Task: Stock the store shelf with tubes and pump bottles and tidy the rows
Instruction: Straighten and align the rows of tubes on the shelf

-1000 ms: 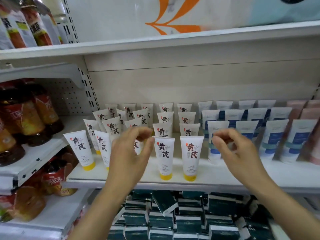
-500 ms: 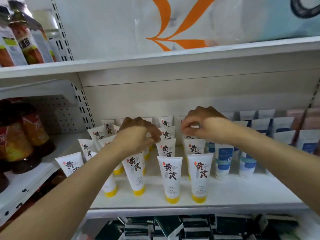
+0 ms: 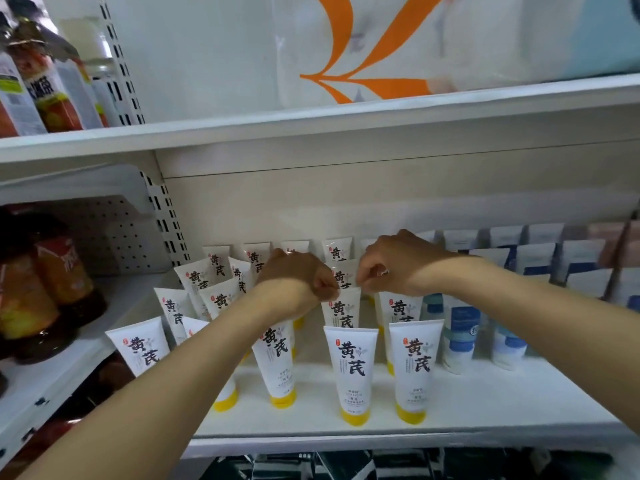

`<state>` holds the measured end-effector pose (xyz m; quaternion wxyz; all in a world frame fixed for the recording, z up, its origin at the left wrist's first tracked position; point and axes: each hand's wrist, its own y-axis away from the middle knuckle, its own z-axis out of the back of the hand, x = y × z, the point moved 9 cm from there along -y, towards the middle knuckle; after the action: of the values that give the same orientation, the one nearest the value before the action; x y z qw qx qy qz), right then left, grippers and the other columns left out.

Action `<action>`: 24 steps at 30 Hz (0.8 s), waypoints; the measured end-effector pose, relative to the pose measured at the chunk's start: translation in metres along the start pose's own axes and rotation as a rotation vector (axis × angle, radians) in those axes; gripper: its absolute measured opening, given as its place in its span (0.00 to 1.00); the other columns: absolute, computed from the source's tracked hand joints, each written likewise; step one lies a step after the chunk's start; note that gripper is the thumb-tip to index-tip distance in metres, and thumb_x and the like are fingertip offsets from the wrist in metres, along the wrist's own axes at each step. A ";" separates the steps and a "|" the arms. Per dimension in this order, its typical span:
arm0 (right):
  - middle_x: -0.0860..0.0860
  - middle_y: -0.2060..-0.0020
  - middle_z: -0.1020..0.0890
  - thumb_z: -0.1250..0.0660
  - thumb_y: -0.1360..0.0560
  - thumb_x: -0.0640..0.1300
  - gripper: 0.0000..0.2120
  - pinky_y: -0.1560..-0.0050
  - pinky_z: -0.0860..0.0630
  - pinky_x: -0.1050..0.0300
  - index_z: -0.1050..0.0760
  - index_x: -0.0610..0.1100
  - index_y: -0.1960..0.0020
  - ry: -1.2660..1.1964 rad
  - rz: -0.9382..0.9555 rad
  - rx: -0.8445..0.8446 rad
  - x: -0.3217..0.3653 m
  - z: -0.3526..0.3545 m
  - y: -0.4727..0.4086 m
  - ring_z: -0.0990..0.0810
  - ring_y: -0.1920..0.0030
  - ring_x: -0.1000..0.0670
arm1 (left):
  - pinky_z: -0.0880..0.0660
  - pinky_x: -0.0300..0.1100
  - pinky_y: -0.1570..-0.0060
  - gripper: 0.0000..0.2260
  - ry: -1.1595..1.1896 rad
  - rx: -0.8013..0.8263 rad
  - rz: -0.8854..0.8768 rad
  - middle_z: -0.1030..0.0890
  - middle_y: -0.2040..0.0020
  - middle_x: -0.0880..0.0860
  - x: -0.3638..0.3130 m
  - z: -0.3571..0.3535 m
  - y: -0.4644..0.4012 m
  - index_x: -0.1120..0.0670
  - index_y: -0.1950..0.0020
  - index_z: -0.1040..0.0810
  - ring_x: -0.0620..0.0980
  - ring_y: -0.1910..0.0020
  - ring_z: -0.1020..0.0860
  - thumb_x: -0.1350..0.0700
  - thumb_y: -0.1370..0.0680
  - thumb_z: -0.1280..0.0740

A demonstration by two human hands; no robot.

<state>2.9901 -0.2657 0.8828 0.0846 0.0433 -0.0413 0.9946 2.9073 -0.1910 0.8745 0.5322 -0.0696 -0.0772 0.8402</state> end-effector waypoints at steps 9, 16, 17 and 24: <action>0.60 0.57 0.18 0.31 0.26 0.58 0.10 0.48 0.24 0.58 0.19 0.53 0.50 0.059 -0.106 0.076 -0.028 0.002 0.021 0.21 0.56 0.57 | 0.37 0.41 0.40 0.07 0.022 -0.039 0.010 0.17 0.52 0.42 -0.003 0.001 -0.001 0.43 0.53 0.18 0.46 0.52 0.23 0.49 0.23 0.35; 0.58 0.53 0.18 0.31 0.25 0.53 0.09 0.48 0.23 0.57 0.19 0.53 0.46 0.061 -0.140 0.076 -0.038 -0.003 0.028 0.21 0.55 0.57 | 0.40 0.43 0.40 0.09 -0.054 -0.072 0.012 0.17 0.52 0.42 -0.008 0.002 -0.004 0.43 0.50 0.17 0.47 0.50 0.23 0.46 0.22 0.37; 0.58 0.53 0.17 0.31 0.25 0.53 0.09 0.47 0.23 0.57 0.19 0.53 0.46 0.059 -0.143 0.077 -0.039 -0.004 0.028 0.21 0.55 0.56 | 0.40 0.43 0.40 0.09 -0.054 -0.068 0.007 0.17 0.52 0.42 -0.008 0.003 -0.004 0.42 0.50 0.17 0.46 0.50 0.23 0.46 0.22 0.37; 0.57 0.50 0.17 0.31 0.25 0.52 0.11 0.46 0.21 0.55 0.19 0.52 0.44 0.023 -0.153 0.091 -0.041 -0.006 0.031 0.20 0.54 0.56 | 0.40 0.45 0.36 0.07 -0.047 -0.030 0.003 0.19 0.51 0.41 -0.005 0.003 -0.003 0.42 0.50 0.18 0.45 0.50 0.22 0.46 0.22 0.36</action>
<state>3.0249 -0.3023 0.8704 0.1585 0.0388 0.0083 0.9866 2.9117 -0.1944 0.8783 0.5280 -0.0578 -0.1025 0.8411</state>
